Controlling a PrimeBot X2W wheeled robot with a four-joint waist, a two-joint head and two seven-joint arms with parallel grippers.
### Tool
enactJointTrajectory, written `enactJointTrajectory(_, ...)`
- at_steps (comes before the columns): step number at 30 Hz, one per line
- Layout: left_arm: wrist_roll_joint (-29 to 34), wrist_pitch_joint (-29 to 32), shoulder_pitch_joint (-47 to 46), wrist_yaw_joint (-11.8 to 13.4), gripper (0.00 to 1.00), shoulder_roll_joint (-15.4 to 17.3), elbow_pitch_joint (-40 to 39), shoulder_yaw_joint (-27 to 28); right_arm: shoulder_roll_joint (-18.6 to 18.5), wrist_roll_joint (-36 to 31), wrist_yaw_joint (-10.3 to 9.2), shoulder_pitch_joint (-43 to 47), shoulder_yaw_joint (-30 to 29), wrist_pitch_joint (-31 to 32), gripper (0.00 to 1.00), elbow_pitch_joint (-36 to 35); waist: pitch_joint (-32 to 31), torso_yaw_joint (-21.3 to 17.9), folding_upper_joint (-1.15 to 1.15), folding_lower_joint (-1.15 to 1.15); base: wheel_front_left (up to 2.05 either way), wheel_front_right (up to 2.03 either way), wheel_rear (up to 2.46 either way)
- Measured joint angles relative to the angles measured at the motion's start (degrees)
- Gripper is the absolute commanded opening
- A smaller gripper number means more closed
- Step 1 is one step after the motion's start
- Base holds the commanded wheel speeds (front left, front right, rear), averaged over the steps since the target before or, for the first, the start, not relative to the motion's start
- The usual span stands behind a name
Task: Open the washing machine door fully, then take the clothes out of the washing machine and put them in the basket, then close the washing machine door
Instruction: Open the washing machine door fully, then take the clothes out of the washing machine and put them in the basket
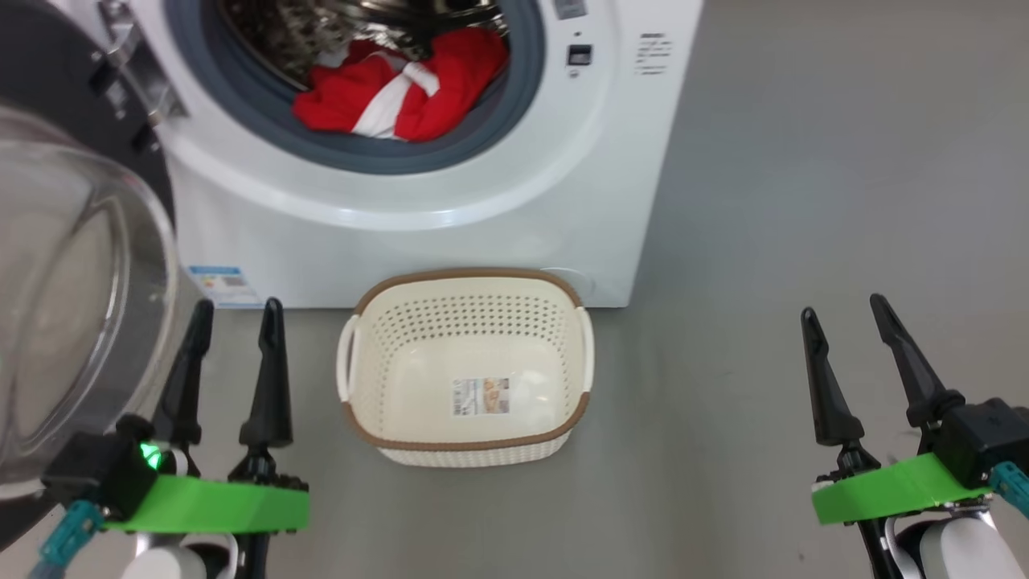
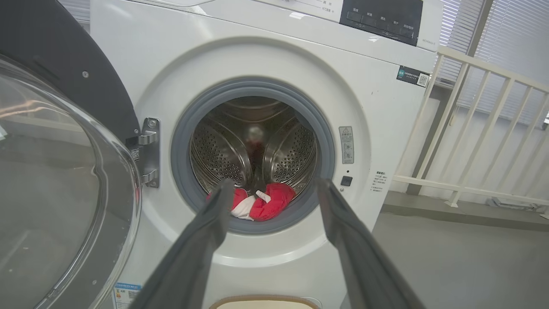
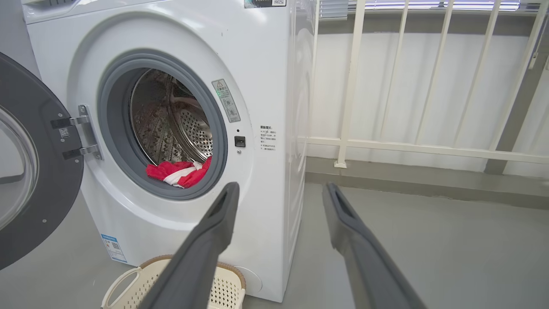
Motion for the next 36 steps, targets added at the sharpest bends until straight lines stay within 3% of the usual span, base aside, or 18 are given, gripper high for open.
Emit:
enactJointTrajectory(16, 1.19, 2.38, 9.88, 1.47, 1.0, 2.2, 3.03, -0.98, 0.26, 1.0, 0.0, 6.43, 0.82, 0.0, 1.0, -1.31, -6.61, -7.34, 0.0, 0.0, 0.0, 0.0, 0.0)
enactJointTrajectory(36, 1.86, 2.46, 12.5, 4.09, 1.0, 2.56, 3.28, -1.63, 0.46, 1.47, 0.0, 9.6, 0.32, 0.0, 1.0, -2.33, -8.7, -7.39, 0.0, 0.0, 0.07, -0.07, 0.0)
